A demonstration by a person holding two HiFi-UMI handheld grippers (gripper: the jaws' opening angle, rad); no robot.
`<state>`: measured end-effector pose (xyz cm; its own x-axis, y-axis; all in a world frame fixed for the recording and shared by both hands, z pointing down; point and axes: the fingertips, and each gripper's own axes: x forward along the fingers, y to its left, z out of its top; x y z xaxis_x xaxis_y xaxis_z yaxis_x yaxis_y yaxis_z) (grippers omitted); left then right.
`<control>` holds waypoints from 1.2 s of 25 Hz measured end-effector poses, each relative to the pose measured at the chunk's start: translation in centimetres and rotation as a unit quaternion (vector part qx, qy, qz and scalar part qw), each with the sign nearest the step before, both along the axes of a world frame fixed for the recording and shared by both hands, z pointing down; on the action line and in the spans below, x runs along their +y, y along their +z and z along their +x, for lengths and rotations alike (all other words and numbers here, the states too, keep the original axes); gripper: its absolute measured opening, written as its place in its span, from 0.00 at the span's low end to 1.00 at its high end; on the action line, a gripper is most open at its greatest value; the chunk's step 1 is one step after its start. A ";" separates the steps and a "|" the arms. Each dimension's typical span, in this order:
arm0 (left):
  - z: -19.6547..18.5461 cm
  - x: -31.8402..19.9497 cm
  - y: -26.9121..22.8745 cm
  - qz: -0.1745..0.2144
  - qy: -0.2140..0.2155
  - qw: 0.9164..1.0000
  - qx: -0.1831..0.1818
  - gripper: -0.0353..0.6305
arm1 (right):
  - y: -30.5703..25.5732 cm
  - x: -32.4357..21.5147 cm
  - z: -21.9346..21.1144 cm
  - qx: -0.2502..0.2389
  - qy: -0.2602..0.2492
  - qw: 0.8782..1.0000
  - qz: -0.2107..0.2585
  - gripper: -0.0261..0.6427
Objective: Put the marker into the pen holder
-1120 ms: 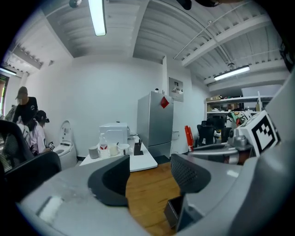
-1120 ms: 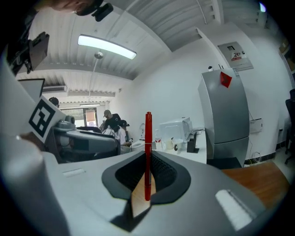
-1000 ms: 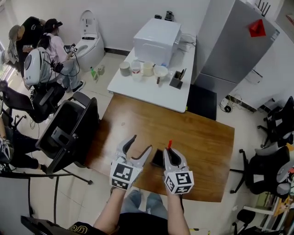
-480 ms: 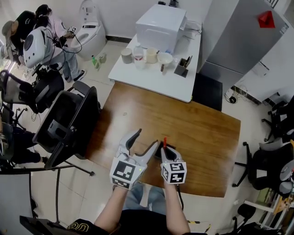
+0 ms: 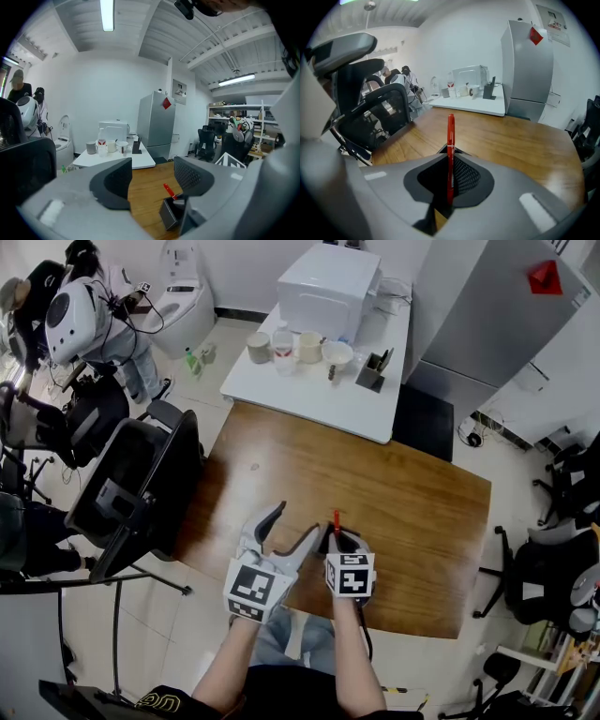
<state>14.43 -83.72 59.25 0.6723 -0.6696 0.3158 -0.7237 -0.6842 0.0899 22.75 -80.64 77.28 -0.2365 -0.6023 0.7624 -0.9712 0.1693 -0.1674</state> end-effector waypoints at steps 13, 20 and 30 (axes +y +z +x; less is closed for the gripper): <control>-1.5 0.5 -1.0 0.003 -0.011 1.000 0.005 0.48 | -7.2 -1.4 0.7 -0.005 0.034 0.993 0.114 0.34; -2.4 0.1 -7.4 0.055 -0.030 0.998 0.018 0.48 | -22.8 -2.5 2.8 -0.014 0.068 0.953 0.296 0.34; -2.0 2.1 -20.1 0.173 -0.034 0.980 0.087 0.48 | -38.4 1.6 3.0 -0.003 0.061 0.883 0.465 0.34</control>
<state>12.41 -81.59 39.13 0.6465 -0.7610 -0.0545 -0.7625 -0.6468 -0.0133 25.76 -79.04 38.89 -0.1295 -0.9887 -0.0754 -0.9913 0.1310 -0.0152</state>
